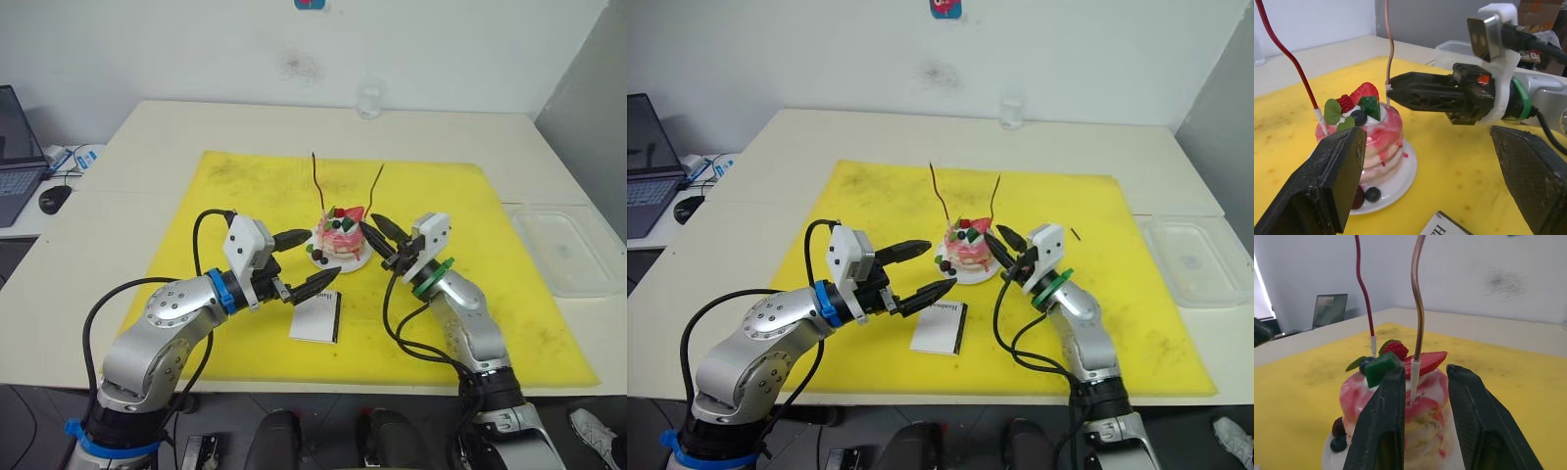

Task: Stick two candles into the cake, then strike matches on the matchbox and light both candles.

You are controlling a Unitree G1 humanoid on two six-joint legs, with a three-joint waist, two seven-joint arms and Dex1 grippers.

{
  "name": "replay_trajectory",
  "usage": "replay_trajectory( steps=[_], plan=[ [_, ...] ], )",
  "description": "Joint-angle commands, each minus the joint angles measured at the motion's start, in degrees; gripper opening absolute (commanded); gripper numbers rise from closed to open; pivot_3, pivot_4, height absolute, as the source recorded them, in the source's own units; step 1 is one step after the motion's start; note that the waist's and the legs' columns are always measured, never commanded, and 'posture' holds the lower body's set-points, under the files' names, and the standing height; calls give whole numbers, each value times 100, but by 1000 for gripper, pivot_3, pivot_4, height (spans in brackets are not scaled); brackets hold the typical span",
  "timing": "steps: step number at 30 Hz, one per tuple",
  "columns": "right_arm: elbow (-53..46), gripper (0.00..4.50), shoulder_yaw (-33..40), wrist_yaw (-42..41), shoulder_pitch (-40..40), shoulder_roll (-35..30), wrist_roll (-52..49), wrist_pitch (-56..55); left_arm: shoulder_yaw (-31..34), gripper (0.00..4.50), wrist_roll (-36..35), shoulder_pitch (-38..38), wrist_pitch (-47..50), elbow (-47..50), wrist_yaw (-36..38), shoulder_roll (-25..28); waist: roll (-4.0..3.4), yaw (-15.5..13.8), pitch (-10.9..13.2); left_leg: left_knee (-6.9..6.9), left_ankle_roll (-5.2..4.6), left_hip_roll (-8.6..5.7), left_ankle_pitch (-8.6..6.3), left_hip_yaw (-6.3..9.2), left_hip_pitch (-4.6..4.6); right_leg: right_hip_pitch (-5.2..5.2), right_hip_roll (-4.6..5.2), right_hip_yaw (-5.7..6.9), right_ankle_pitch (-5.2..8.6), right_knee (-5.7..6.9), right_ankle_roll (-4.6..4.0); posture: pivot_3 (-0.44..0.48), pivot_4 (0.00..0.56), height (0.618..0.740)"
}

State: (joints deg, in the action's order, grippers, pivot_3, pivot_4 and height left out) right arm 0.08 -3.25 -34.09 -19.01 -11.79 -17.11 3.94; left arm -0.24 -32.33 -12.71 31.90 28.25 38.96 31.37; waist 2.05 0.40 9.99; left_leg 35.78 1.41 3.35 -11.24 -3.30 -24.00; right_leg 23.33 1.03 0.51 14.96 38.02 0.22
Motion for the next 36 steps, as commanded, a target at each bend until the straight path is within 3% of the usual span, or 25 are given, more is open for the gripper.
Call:
replay_trajectory(
  steps=[1, 8, 9, 12, 14, 16, 18, 30, 36],
  plan=[
    [-569, 1358, 153, -363, 46, -369, -297, 283, 133, 4500, 63, -202, -230, -108, 238, 155, 0, -8, 0, 1, 0, 0, 0, 0, 1, 0, 0, 0, 0, 1, 0, 0, 150, 740],
    [-808, 1358, 268, -985, 265, -1441, -480, 1018, 125, 4500, 115, -847, -146, -1415, 1275, 887, 0, -24, 0, 0, 0, 0, 0, 1, 2, -1, -4, 7, 1, 0, -3, 0, 150, 740],
    [-863, 1197, 232, -1104, 280, -1538, -521, 1065, 93, 4500, 186, -1023, 141, -1612, 1238, 1068, 1, -23, 1, -1, 0, 0, 0, 1, 1, 1, -5, 7, 1, -3, -3, 0, 150, 740],
    [-989, 467, 35, -1406, 251, -1746, -444, 1084, 42, 4500, -386, -1766, 1890, -2296, 1435, 1399, 3, -10, 7, 0, -1, 3, 0, 1, -6, 10, -20, 8, 1, -1, -2, 0, 150, 740],
    [-1066, 39, -313, -1632, 172, -1881, -115, 871, 204, 4500, -1240, -2543, 4068, -3198, 1680, 1346, 4, -7, 8, 1, -1, 5, 0, 3, -11, 11, -42, 11, 1, -1, 0, 0, 150, 740],
    [-1134, 39, -578, -1755, 113, -1938, 106, 742, 134, 4500, -1599, -2881, 5393, -3739, 1816, 1301, 5, 7, 8, 9, -1, 8, 0, 4, -19, 16, -52, 24, 1, -1, 3, 0, 150, 740],
    [-1181, 39, -775, -1855, 88, -1980, 260, 696, -49, 4500, -1787, -2936, 5858, -3970, 1831, 1291, 5, 26, 8, 8, -1, 8, -2, 5, -19, 20, -57, 19, 1, -1, 5, 0, 150, 740],
    [-1095, 39, -1369, -1872, 357, -1893, 804, 625, -1048, 4500, -2799, -2608, 6060, -4708, 1156, 1373, 6, 57, 6, 21, 15, 20, -9, 19, -33, 32, -56, 5, 8, 18, 11, 0, 150, 740],
    [-1217, 39, -1415, -2117, 479, -2026, 757, 668, -1364, 4500, -3524, -2813, 6060, -5037, 858, 1542, 6, 60, 6, 25, 15, 15, -9, 14, -33, 30, -53, 3, 8, 17, 11, 0, 150, 740]
  ],
)
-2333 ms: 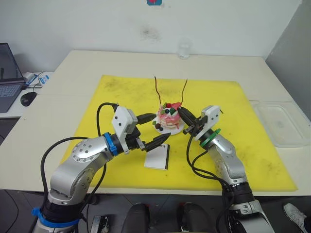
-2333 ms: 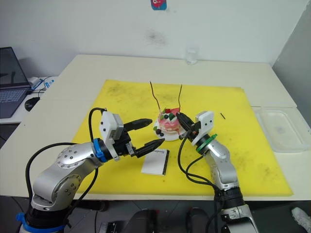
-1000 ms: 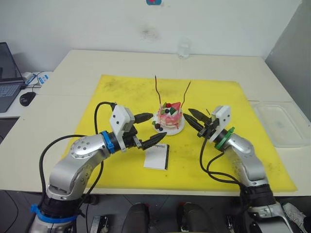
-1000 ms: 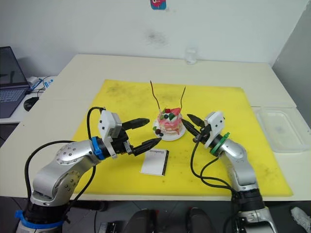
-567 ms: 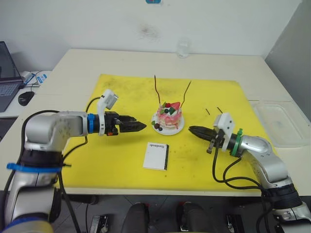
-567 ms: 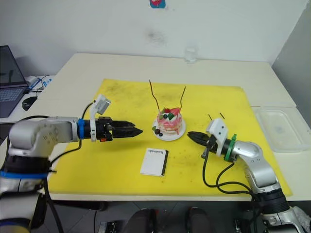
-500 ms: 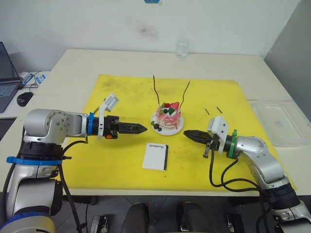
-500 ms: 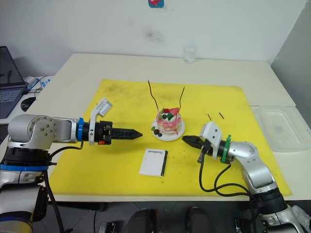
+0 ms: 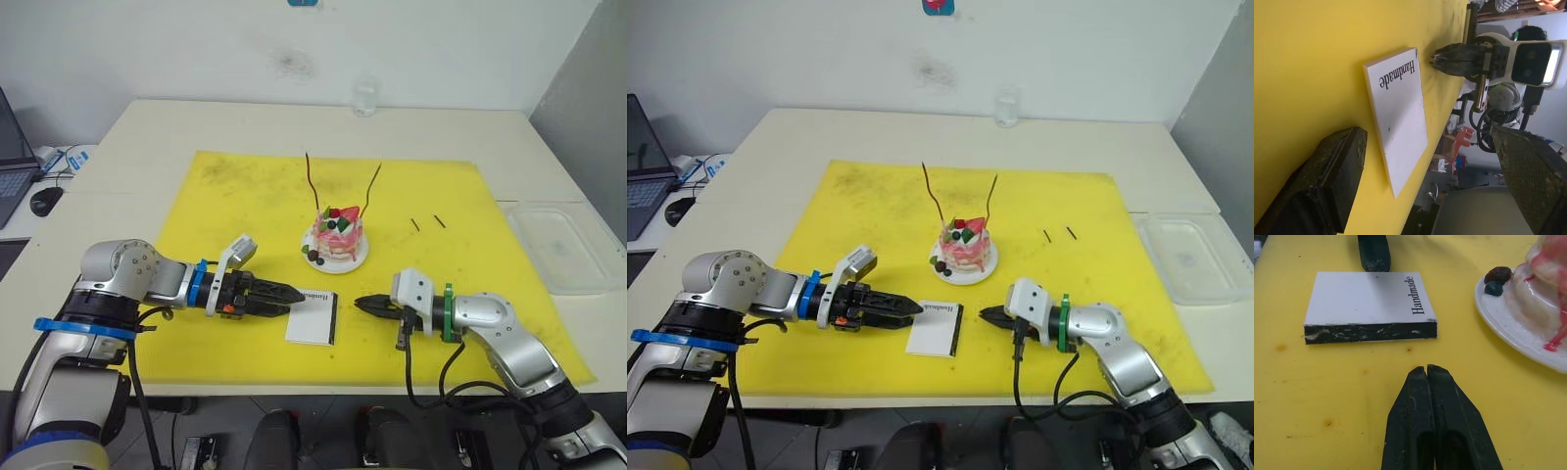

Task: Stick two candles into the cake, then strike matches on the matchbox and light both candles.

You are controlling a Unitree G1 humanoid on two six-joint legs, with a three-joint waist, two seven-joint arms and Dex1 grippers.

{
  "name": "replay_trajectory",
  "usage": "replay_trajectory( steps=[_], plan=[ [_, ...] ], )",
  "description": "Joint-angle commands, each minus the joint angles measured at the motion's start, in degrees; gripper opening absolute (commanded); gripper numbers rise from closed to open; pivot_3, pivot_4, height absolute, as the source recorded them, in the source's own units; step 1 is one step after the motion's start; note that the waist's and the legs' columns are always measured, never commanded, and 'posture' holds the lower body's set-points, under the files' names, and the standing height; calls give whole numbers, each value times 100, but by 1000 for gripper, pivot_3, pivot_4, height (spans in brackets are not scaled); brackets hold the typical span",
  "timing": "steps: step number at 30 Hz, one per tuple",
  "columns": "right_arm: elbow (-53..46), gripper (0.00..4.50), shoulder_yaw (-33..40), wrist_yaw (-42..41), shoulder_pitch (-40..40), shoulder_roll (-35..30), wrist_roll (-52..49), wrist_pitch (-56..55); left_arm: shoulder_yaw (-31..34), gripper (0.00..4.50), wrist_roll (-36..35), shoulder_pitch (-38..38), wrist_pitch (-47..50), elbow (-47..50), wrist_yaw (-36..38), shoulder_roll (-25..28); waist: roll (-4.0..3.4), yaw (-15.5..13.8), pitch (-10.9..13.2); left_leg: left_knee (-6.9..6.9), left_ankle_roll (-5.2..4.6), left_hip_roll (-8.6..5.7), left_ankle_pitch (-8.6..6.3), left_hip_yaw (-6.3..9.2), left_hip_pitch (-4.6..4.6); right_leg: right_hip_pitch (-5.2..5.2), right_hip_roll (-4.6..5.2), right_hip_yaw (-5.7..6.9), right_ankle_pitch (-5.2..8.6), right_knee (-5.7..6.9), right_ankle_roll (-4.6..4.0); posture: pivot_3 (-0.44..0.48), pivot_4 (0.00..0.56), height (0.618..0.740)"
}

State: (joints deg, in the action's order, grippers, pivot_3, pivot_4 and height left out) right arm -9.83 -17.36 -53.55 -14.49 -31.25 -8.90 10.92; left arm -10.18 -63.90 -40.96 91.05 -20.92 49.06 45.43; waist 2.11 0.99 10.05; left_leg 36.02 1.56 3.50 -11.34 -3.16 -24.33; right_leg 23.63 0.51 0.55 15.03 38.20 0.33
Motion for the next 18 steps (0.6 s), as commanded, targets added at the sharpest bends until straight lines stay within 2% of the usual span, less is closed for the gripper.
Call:
replay_trajectory(
  steps=[1, 8, 18],
  plan=[
    [-235, 39, -22, -218, 36, -97, -67, -29, -467, 4500, -504, -23, 145, -147, -187, 171, 0, 0, 0, 1, 0, 0, 0, 1, 0, 0, 0, 0, 0, 0, 0, 0, 150, 740],
    [-116, 39, -161, -326, -65, 81, -33, -43, -684, 4500, -1139, -142, 145, -488, -682, 43, 0, -1, -1, 2, 0, -2, 0, 5, 0, -3, 0, 2, 0, 1, 0, 0, 150, 740],
    [230, 39, -559, -359, -337, 503, 120, -43, -547, 4500, -1715, -2, 145, -558, -1418, -297, 2, -61, -5, 9, 0, -19, 0, 4, 17, -26, 21, 2, 0, 0, 1, 0, 150, 740]
  ],
)
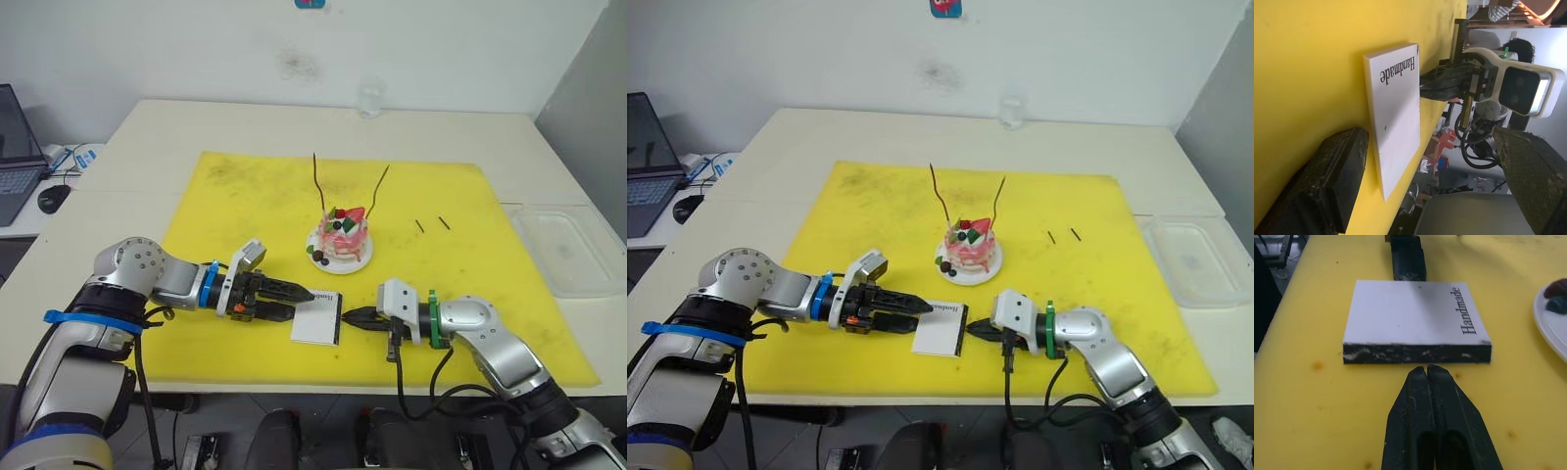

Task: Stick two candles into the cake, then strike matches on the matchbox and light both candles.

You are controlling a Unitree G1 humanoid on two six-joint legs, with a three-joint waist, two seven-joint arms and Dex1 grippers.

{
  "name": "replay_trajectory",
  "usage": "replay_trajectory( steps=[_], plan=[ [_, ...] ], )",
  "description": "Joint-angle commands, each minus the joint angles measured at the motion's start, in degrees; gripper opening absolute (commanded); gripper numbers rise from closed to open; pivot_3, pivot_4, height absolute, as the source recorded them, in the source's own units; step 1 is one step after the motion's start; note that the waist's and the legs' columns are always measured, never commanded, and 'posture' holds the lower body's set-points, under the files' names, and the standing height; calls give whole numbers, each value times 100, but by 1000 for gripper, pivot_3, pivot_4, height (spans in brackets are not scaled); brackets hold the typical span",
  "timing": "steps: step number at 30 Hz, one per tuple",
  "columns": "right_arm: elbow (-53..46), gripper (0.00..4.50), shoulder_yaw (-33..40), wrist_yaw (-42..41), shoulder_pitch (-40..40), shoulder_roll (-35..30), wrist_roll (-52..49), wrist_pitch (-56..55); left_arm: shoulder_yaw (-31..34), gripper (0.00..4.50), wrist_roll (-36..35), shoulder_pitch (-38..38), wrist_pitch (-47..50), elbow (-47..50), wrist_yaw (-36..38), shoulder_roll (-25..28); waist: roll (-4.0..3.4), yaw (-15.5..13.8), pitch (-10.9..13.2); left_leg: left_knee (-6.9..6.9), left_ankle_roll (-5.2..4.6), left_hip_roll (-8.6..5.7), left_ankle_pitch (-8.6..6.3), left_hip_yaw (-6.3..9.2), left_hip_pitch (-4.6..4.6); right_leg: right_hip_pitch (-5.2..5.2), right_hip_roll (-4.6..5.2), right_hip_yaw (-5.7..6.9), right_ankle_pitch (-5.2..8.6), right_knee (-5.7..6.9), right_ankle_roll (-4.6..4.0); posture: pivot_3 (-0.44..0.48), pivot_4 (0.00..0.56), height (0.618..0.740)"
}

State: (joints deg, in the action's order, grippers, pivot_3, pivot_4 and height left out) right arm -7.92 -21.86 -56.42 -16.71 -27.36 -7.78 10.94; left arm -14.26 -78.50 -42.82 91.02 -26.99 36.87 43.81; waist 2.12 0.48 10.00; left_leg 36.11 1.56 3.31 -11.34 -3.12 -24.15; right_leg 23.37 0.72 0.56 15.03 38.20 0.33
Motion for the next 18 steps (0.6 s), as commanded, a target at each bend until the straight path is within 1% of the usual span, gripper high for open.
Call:
replay_trajectory(
  steps=[1, 8, 12, 18],
  plan=[
    [76, 39, -129, -65, -155, 167, 16, -49, -121, 4500, -318, 213, 148, 61, -270, -145, 0, -16, 0, 0, 0, -3, 0, 0, 2, -3, 2, 0, 0, -1, 0, 0, 150, 740],
    [379, 39, -110, 37, -360, 413, 51, -135, 11, 4500, -750, 479, 148, 252, -758, -177, 0, -19, -1, -1, 0, -20, 0, 0, 8, -10, 32, 0, 0, 0, 1, 0, 150, 740],
    [363, 39, -80, 33, -375, 483, -27, -9, 94, 4500, -965, 628, 148, 331, -1020, -190, 0, -17, -1, -1, 0, -26, 0, 0, 10, -11, 37, -1, 1, 0, 2, 0, 150, 740],
    [270, 39, -37, -280, -246, 48, -3, -64, 210, 4500, -1176, 832, 148, 500, -1374, -200, 1, -17, -3, -3, -1, -45, 0, 3, 16, -17, 45, -1, 4, 4, 7, 0, 150, 740]
  ],
)
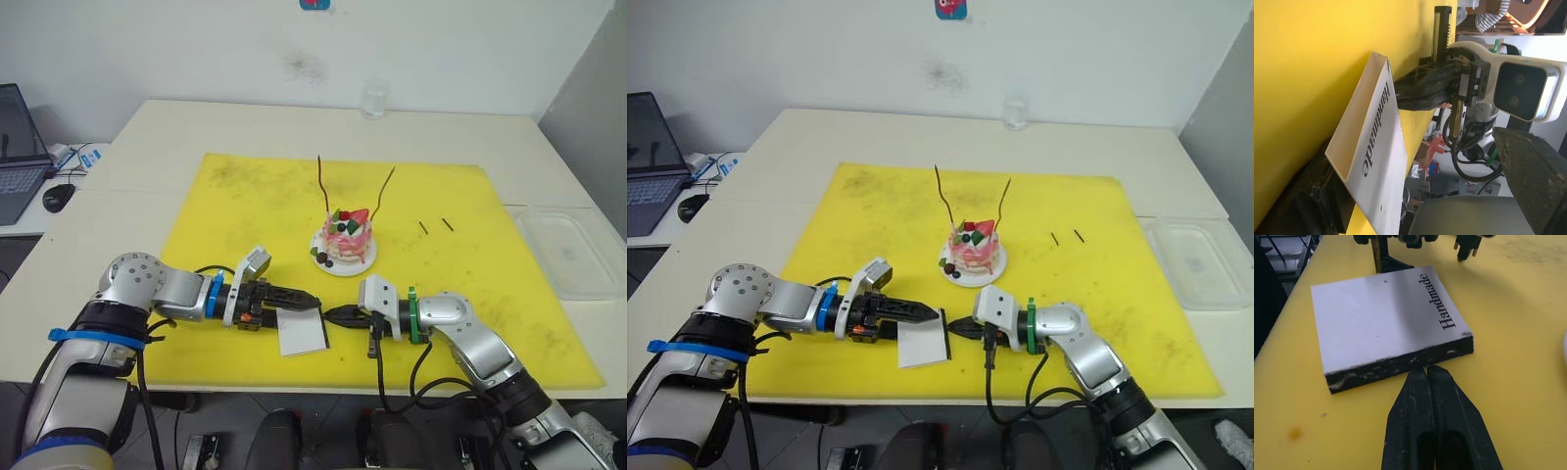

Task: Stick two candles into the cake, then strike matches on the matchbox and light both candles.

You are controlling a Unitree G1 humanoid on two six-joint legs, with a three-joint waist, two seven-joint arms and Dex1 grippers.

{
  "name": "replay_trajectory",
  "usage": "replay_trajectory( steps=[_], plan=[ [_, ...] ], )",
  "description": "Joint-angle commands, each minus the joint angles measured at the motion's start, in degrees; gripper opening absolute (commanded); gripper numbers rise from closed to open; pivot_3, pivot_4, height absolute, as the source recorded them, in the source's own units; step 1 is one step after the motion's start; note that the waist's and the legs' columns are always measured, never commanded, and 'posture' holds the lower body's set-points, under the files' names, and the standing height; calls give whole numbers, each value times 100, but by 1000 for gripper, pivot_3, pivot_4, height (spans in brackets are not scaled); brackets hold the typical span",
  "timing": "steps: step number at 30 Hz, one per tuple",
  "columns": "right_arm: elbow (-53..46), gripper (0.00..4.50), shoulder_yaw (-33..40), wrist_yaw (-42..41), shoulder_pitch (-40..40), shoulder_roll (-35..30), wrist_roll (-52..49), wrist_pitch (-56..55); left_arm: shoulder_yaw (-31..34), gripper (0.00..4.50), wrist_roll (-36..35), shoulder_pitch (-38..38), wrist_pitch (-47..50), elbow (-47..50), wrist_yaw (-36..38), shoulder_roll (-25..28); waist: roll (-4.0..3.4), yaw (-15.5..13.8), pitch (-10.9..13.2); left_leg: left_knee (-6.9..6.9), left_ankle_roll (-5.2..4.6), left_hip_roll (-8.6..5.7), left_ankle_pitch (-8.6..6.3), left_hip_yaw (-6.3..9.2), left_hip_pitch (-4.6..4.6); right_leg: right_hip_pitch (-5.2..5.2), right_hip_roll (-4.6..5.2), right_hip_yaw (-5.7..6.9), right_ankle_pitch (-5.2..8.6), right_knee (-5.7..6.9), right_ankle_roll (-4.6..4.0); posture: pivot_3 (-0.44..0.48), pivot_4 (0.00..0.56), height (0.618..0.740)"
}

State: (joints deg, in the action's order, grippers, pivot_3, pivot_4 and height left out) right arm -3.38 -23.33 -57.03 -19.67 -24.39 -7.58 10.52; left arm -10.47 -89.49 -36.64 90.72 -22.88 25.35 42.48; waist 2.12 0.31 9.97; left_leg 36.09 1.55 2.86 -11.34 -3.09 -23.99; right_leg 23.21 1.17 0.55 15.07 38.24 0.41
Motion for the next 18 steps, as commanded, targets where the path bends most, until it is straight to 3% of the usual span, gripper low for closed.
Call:
replay_trajectory(
  steps=[1, 6, 18],
  plan=[
    [-219, 39, 110, -279, 66, -314, -54, -6, -142, 4500, -96, 230, 178, 94, -274, -74, 1, -1, 0, 0, 0, -5, 0, 0, 0, -1, 3, 0, 1, 0, 1, 0, 150, 740],
    [-546, 39, -52, -735, 113, -502, -403, 396, -56, 4500, -178, 262, 178, 92, -456, -76, 2, -1, -2, 0, -1, -10, 0, 0, 2, -3, 9, 0, 2, 0, 3, 0, 150, 740],
    [-213, 39, -349, -979, -223, -82, -359, 665, 130, 4500, -125, 223, 178, 20, -657, -78, 3, 7, -3, 3, 1, -15, 1, 6, 23, 0, 6, 1, 7, 49, 6, 0, 150, 740]
  ],
)
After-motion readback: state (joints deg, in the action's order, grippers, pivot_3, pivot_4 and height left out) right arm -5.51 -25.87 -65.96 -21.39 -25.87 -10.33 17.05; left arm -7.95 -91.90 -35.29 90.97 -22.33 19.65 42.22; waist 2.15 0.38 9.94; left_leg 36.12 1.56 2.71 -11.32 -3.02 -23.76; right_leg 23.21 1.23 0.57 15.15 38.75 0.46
